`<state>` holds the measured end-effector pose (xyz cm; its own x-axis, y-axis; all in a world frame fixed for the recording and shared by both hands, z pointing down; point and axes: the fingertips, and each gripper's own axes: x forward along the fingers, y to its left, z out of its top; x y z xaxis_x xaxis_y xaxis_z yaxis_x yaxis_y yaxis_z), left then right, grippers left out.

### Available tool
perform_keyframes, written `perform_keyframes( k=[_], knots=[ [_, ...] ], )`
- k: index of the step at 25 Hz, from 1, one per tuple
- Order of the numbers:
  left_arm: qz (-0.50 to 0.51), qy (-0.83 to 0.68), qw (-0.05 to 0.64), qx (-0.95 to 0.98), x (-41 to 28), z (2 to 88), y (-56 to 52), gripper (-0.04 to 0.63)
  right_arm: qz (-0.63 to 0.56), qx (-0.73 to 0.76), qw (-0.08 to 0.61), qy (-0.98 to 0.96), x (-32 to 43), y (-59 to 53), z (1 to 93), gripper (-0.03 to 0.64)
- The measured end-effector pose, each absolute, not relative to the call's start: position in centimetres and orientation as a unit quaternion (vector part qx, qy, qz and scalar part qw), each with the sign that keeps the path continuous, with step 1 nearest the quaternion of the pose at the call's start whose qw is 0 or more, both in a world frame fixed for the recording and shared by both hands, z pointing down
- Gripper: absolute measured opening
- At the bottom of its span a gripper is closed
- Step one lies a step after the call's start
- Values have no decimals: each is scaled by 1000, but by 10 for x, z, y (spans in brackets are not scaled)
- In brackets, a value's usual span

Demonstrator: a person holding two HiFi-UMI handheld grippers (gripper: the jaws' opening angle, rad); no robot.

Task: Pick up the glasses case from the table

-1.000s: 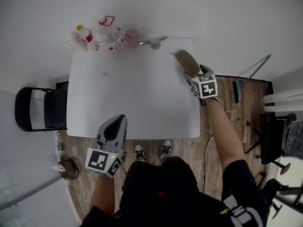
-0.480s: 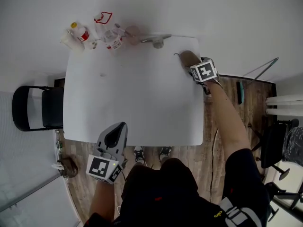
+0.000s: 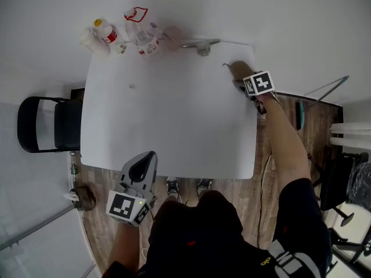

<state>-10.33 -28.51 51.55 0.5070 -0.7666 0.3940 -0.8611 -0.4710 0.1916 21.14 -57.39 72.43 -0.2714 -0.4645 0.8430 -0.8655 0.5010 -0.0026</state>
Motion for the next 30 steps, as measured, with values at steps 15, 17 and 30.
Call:
perform_keyframes(
  k=[15, 17, 30],
  knots=[
    [102, -458, 151, 870, -108, 480, -277, 20, 101, 484, 322, -808, 170, -511, 591, 394],
    [99, -455, 143, 873, -110, 472, -275, 20, 85, 485, 305, -815, 161, -492, 565, 394],
    [55, -434, 122, 891, -124, 408, -251, 20, 13, 531, 133, -837, 109, -350, 385, 394]
  ],
)
